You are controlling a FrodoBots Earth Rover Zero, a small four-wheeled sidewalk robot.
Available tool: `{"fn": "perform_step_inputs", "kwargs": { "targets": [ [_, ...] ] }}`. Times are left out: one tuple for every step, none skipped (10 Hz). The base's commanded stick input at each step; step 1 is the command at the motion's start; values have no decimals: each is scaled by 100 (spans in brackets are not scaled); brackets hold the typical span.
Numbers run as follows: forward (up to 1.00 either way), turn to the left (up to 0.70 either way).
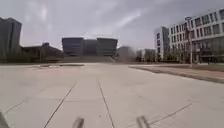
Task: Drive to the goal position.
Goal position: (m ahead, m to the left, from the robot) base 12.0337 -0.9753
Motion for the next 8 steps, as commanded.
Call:
{"fn": "perform_step_inputs", "kwargs": {
  "targets": [
    [70, 0],
    [70, 0],
    [70, 0],
    [70, 0],
    [70, 0],
    [70, 0],
    [70, 0],
    [70, 0]
  ]
}}
